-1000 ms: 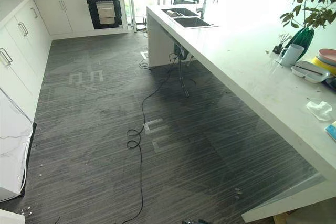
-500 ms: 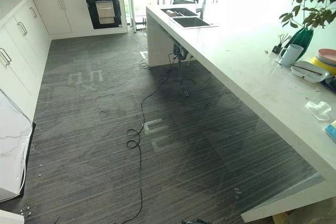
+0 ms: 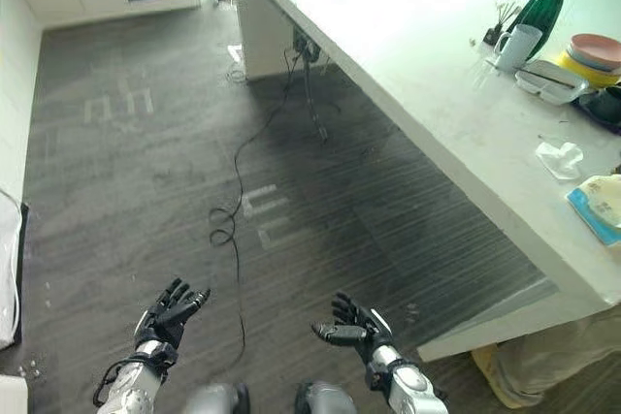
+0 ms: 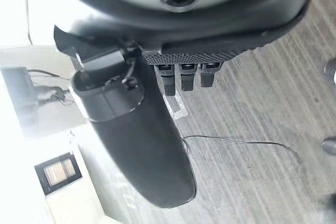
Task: Place the dishes in the dishwasher.
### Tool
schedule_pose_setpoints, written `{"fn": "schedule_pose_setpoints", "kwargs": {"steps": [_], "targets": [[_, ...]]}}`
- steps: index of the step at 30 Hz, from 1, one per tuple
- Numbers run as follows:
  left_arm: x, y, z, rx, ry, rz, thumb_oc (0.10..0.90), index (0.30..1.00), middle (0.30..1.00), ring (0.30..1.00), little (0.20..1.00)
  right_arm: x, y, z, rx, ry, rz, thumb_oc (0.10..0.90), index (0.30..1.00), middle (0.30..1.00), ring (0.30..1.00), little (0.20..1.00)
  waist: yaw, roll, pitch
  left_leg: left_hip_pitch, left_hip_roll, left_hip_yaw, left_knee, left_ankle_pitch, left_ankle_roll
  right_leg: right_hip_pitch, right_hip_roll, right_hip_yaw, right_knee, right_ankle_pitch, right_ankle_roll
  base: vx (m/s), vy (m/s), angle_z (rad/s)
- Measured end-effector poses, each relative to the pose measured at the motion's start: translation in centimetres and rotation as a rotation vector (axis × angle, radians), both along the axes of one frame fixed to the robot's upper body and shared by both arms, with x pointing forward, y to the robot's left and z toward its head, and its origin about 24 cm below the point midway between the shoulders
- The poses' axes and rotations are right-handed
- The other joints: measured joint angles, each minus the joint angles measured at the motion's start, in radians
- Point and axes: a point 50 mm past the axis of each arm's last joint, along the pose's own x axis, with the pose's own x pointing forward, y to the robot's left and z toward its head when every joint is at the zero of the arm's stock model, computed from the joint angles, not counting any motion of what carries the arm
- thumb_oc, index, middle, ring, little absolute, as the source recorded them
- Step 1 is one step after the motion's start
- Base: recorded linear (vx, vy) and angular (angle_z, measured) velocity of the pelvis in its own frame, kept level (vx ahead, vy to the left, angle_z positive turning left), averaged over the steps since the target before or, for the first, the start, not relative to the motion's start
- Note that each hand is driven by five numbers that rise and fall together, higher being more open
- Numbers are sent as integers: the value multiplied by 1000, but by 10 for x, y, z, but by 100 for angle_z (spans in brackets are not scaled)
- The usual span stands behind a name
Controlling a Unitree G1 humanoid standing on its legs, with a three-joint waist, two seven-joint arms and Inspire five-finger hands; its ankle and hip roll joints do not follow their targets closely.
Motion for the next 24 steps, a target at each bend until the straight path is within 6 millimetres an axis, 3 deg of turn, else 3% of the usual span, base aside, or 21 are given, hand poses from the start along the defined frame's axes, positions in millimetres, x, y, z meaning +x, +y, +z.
{"fn": "schedule_pose_setpoints", "kwargs": {"steps": [1, 3, 4, 6, 7, 8, 10, 11, 13, 14, 15, 16, 17, 18, 19, 20, 21, 22, 23, 24], "targets": [[-8, -10, -5, -21, 14, -5, 800, 900, 900, 900, 900, 1, -7, 3, -31, -13, -1, 800, 900, 900, 900, 900, -12, 57, 20, -22, 57, 42, -153, 6, 2, 31, 44, -27, -36, 6, 10, 404, 267, -11], [-14, -23, -3, -25, -3, -57, 800, 900, 900, 900, 900, 0, -20, 9, -124, -27, 38, 800, 900, 900, 900, 900, 1, 134, 56, -85, 146, 8, -230, 21, -22, 56, 115, -43, -40, 1, -2, 344, 202, -9], [-22, -24, -3, -6, -1, -76, 800, 900, 900, 900, 900, -6, -24, 11, -143, -28, 50, 800, 900, 900, 900, 900, 6, 142, 59, -125, 150, -52, -244, 32, -16, 68, 128, -40, -41, -8, -14, 328, 229, -27], [-37, -20, -5, 1, 5, -47, 800, 900, 900, 900, 900, -14, -30, 12, -168, -30, 62, 800, 900, 900, 900, 900, 29, 132, 58, -140, 138, -94, -237, 33, -11, 104, 129, 1, -74, -6, -5, 420, 336, -49], [-41, -16, -6, 3, 16, -24, 800, 900, 900, 900, 900, -13, -33, 13, -187, -30, 79, 800, 900, 900, 900, 900, 31, 134, 57, -120, 135, -69, -208, 21, 7, 129, 133, 15, -88, -14, 8, 446, 346, -47], [-44, -9, -6, 10, 16, 4, 800, 900, 900, 900, 900, -15, -37, 14, -190, -31, 76, 800, 900, 900, 900, 900, 29, 133, 43, -90, 138, -13, -172, 0, 54, 167, 128, 21, -99, -30, 11, 363, 252, -24], [-36, 0, 3, 31, -27, 19, 800, 900, 900, 900, 900, -18, -45, 19, -197, -50, 36, 800, 900, 900, 900, 900, 27, 133, -3, -40, 112, 36, -158, 6, 72, 197, 127, 24, -99, -73, 26, 370, 227, 9], [-27, 3, 10, 47, -65, 6, 800, 900, 900, 900, 900, -19, -46, 21, -196, -57, 29, 800, 900, 900, 900, 900, 32, 124, -25, -28, 85, 36, -155, 14, 84, 213, 117, 24, -100, -89, 27, 392, 215, 27], [-8, 6, 23, 64, -110, -44, 800, 900, 900, 900, 900, -27, -38, 14, -161, -29, 5, 800, 900, 900, 900, 900, 47, 58, -74, 61, -44, 55, -205, 8, 146, 321, 44, -45, -160, -66, 96, 405, 219, 57], [-4, 2, 25, 56, -132, -62, 800, 900, 900, 900, 900, -29, -36, 15, -155, -37, 9, 800, 900, 900, 900, 900, 43, 76, -105, 102, -66, 30, -246, 19, 193, 307, 40, -87, -71, -45, 133, 352, 200, 73], [5, 3, 29, 72, -147, -84, 800, 900, 900, 900, 900, -28, -26, 13, -122, -38, -4, 800, 900, 900, 900, 900, 46, 53, -121, 128, -85, 16, -224, -7, 233, 281, 4, -80, 60, -19, 168, 392, 227, 67], [11, 2, 32, 77, -153, -101, 800, 900, 900, 900, 900, -27, -18, 15, -97, -57, -6, 800, 900, 900, 900, 900, 47, 62, -118, 130, -90, 1, -161, -67, 260, 213, -39, -84, 260, 39, 198, 380, 200, 33], [17, -1, 35, 83, -166, -123, 800, 900, 900, 900, 900, -22, -13, 21, -84, -91, 12, 800, 900, 900, 900, 900, 53, 66, -117, 137, -111, -18, -92, -163, 290, 127, -110, -78, 490, 180, 188, 365, 132, 17], [16, 1, 35, 96, -154, -130, 800, 900, 900, 900, 900, -18, -6, 24, -70, -114, 26, 800, 900, 900, 900, 900, 41, 69, -114, 152, -127, -20, -55, -201, 304, 53, -169, -52, 657, 278, 210, 291, 7, 13], [13, -1, 32, 107, -130, -148, 800, 900, 900, 900, 900, -12, 0, 26, -58, -135, 38, 800, 900, 900, 900, 900, 22, 95, -105, 195, -134, -30, -68, -210, 293, -21, -180, -36, 725, 251, 192, 333, -61, 37], [10, -4, 32, 111, -126, -166, 800, 900, 900, 900, 900, -11, 3, 26, -55, -135, 52, 800, 900, 900, 900, 900, 4, 126, -99, 238, -136, -48, -125, -205, 284, -88, -151, -41, 625, 192, 169, 384, -134, 56], [10, -5, 36, 112, -150, -173, 800, 900, 900, 900, 900, -14, 5, 24, -53, -124, 58, 800, 900, 900, 900, 900, -6, 138, -91, 292, -143, -58, -196, -187, 257, -136, -107, -60, 434, 142, 145, 534, -265, 61], [10, -5, 37, 111, -155, -174, 800, 900, 900, 900, 900, -21, 3, 21, -55, -103, 53, 800, 900, 900, 900, 900, -5, 141, -85, 331, -151, -84, -240, -177, 240, -158, -66, -101, 256, 131, 136, 502, -283, 76], [7, -2, 38, 110, -159, -162, 800, 900, 900, 900, 900, -29, 2, 16, -56, -79, 49, 800, 900, 900, 900, 900, -10, 133, -80, 359, -176, -129, -259, -220, 147, -190, -29, -142, 60, 137, 143, 350, -210, 105], [7, 7, 40, 124, -163, -132, 800, 900, 900, 900, 900, -36, 1, 13, -42, -61, 43, 800, 900, 900, 900, 900, -39, 70, -63, 362, -211, -105, -226, -281, 128, -226, -41, -153, -157, 144, 161, 812, -403, 145]]}}
